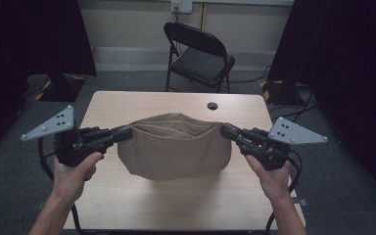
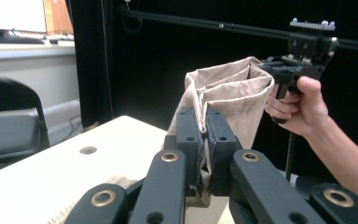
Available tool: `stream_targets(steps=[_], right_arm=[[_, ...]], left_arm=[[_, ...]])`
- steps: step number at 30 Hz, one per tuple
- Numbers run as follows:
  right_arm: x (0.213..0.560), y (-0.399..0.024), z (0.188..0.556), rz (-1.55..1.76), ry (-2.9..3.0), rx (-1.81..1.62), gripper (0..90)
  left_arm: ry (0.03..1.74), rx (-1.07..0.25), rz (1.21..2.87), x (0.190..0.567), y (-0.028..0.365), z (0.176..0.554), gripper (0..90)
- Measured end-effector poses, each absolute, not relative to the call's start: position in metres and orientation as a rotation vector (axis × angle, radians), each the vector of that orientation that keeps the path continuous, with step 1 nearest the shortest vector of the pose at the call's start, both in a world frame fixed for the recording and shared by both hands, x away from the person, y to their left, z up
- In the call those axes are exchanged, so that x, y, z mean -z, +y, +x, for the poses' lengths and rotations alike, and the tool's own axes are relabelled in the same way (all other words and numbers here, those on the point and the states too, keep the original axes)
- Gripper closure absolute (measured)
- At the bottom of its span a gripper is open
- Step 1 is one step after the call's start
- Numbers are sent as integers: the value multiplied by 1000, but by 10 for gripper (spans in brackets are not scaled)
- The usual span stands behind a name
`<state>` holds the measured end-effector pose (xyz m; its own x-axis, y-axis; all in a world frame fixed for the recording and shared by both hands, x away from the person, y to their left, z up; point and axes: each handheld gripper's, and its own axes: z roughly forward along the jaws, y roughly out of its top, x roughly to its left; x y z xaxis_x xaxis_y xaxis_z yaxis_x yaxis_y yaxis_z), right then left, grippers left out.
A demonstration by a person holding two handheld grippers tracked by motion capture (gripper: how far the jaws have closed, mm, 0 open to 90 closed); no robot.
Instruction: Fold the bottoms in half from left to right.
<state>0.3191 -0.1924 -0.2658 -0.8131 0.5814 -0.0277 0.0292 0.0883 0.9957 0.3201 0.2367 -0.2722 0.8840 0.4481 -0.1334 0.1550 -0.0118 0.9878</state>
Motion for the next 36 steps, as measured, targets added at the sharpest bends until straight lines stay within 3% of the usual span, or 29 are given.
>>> stream_targets(steps=[12,36], right_arm=[[296,-202,328,687,2039,-1696,862],[354,-206,414,922,2107,-1585,860]], left_arm=[[560,-219,1650,298,229,341,863],[764,-161,1672,344,216,419,863]])
